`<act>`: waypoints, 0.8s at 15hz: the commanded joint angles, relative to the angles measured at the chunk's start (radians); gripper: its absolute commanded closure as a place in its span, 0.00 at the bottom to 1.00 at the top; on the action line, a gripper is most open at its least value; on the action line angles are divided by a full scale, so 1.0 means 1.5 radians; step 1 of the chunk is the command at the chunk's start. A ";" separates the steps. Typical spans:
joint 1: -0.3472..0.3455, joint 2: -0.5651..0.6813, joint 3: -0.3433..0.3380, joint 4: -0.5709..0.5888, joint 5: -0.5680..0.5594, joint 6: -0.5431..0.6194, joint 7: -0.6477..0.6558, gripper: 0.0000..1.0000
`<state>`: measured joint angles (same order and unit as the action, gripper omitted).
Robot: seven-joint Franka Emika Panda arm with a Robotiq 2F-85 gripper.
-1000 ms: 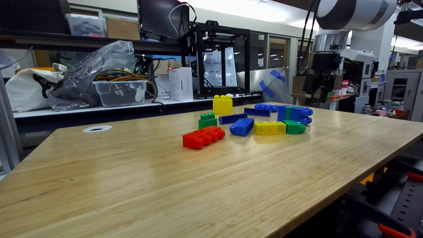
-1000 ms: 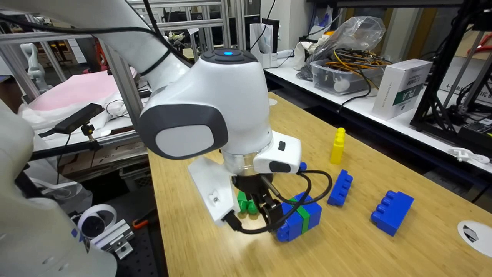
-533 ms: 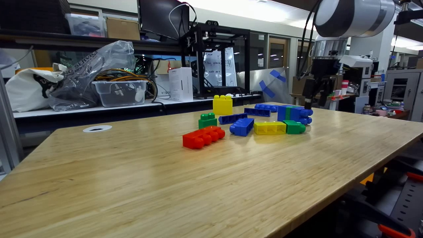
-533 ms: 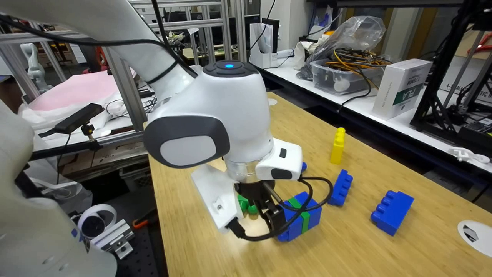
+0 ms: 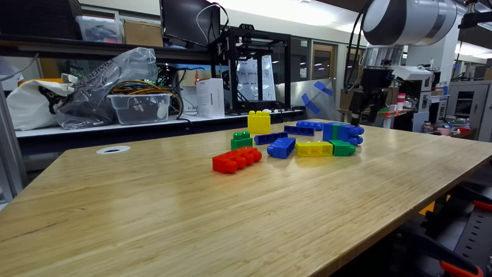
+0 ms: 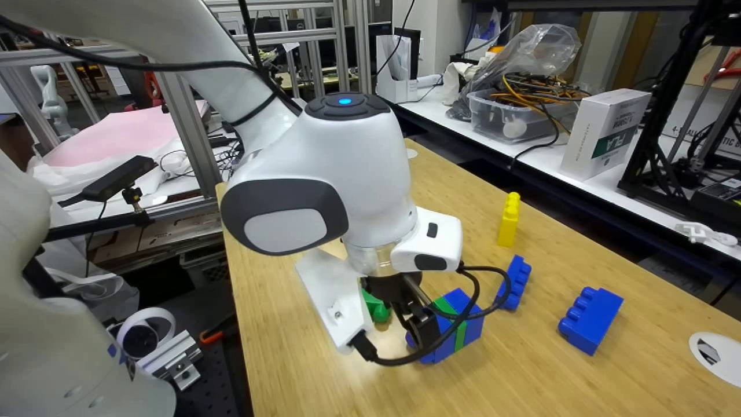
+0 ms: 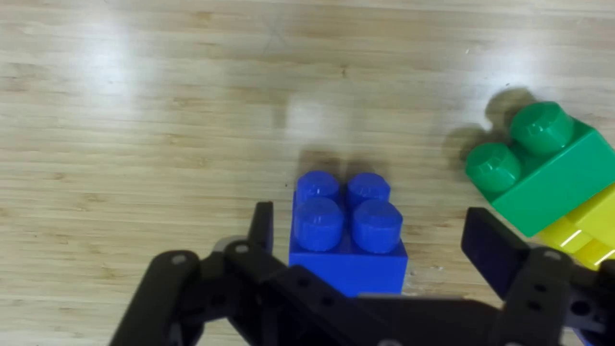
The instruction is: Separate the blue and green building blocks that are stacked together
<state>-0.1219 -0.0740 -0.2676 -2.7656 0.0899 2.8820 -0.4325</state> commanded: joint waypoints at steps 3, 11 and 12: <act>0.023 0.028 -0.004 0.028 0.085 0.031 -0.079 0.00; 0.039 0.064 0.001 0.057 0.179 0.032 -0.153 0.00; 0.039 0.069 0.002 0.059 0.188 0.032 -0.161 0.00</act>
<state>-0.0703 -0.0084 -0.2673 -2.6964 0.3146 2.9082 -0.6149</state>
